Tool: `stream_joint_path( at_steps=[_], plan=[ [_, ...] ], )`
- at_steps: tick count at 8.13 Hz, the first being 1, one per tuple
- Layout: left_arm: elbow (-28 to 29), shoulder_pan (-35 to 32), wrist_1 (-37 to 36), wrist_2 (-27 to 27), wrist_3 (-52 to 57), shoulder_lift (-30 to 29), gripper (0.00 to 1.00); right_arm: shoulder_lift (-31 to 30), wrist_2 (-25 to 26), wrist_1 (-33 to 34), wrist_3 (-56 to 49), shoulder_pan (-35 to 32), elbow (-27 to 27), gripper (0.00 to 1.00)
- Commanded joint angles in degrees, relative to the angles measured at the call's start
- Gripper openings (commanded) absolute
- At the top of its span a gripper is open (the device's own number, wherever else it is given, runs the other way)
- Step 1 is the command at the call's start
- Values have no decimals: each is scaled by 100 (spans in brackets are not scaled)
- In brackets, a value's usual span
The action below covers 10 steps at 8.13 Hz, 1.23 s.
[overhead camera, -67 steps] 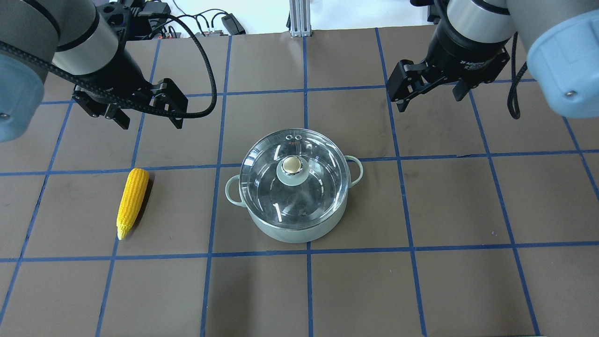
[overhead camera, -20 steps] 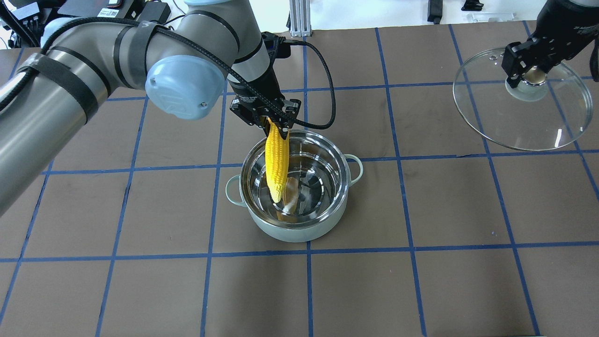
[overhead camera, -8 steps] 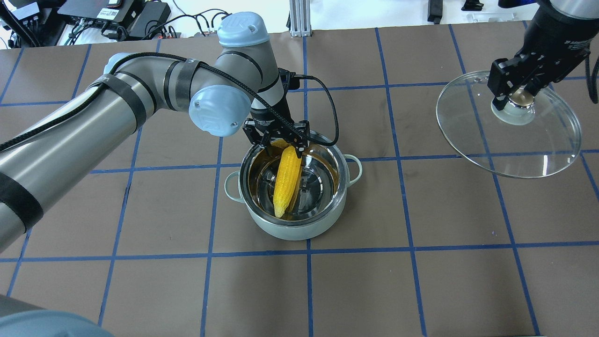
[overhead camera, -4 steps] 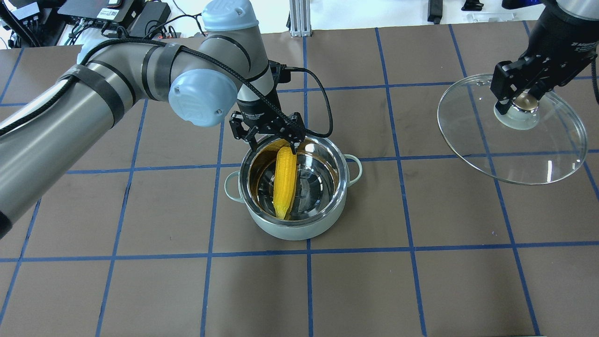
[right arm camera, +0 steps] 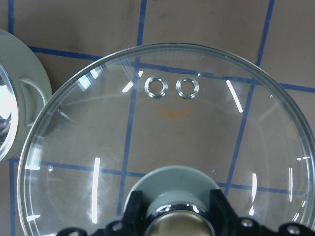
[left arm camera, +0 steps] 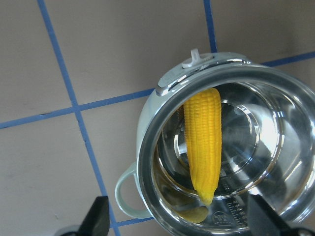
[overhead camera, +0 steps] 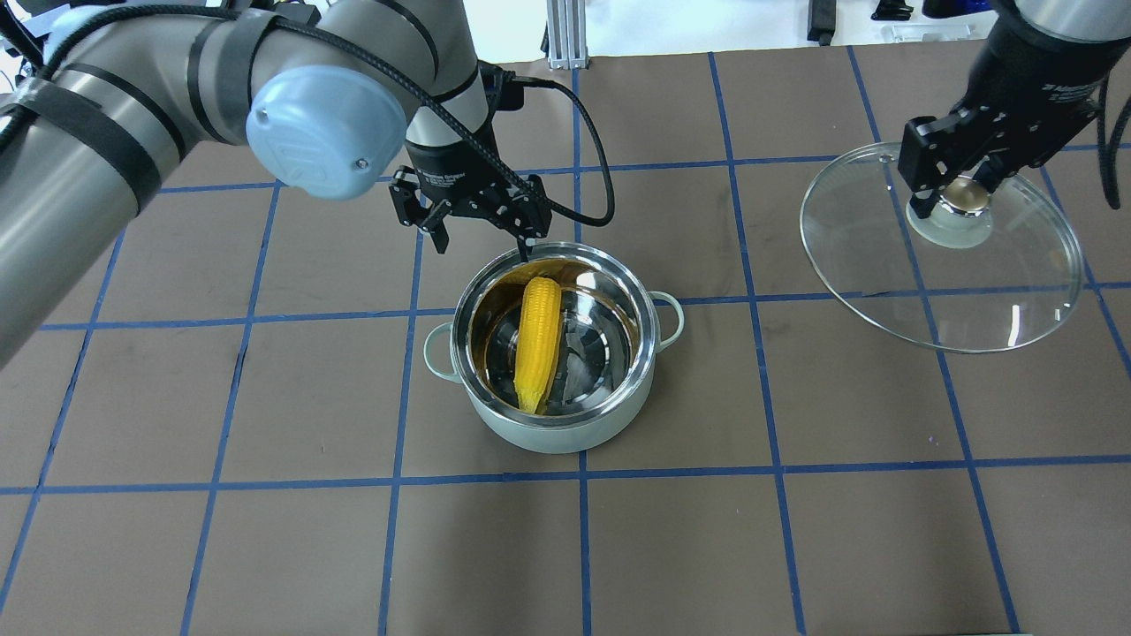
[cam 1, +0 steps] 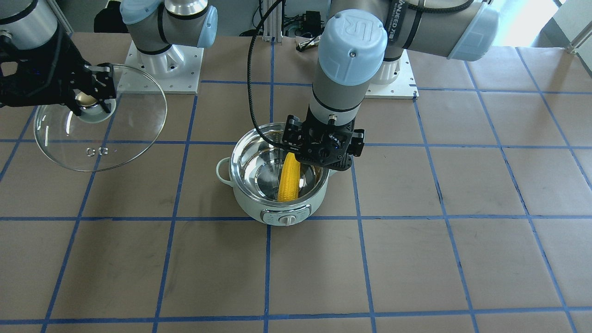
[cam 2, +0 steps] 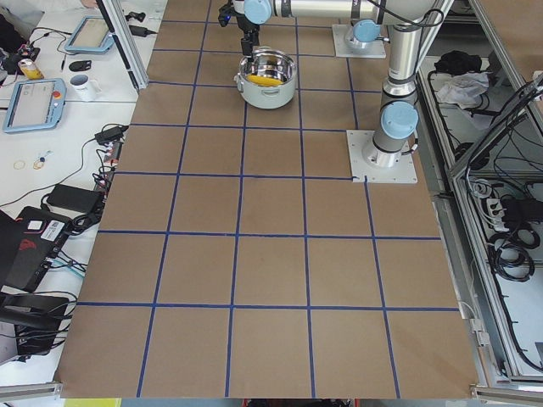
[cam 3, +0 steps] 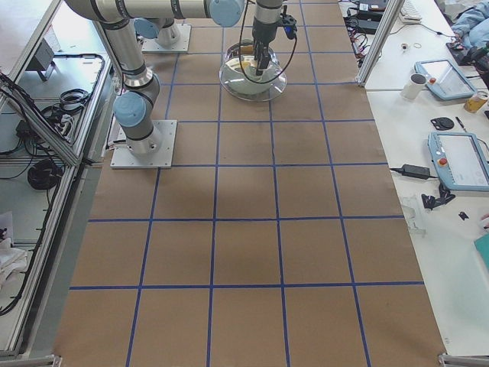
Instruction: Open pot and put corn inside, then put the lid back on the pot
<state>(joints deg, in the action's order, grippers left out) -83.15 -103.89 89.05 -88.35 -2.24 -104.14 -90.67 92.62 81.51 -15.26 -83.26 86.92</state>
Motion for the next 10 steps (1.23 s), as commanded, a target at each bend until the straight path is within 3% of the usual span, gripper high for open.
stream_joint_path(
  at_steps=[1, 2, 5, 8, 10],
  plan=[
    [203, 402, 77, -383, 250, 165, 100, 58, -59, 23, 759, -699, 9, 0],
    [203, 717, 86, -803, 442, 279, 100, 215, -451, 128, 1257, -936, 27, 0],
    [107, 1545, 130, -825, 708, 859, 100, 725, -498, 1093, 2663, -2182, 71, 0],
    [72, 1626, 191, -833, 279, 1209, 100, 1244, -499, 1999, 3905, -3072, 115, 0],
    [-523, 1617, 43, -886, 216, 1475, 100, 1516, -464, 2429, 4399, -3407, 132, 0]
  ],
)
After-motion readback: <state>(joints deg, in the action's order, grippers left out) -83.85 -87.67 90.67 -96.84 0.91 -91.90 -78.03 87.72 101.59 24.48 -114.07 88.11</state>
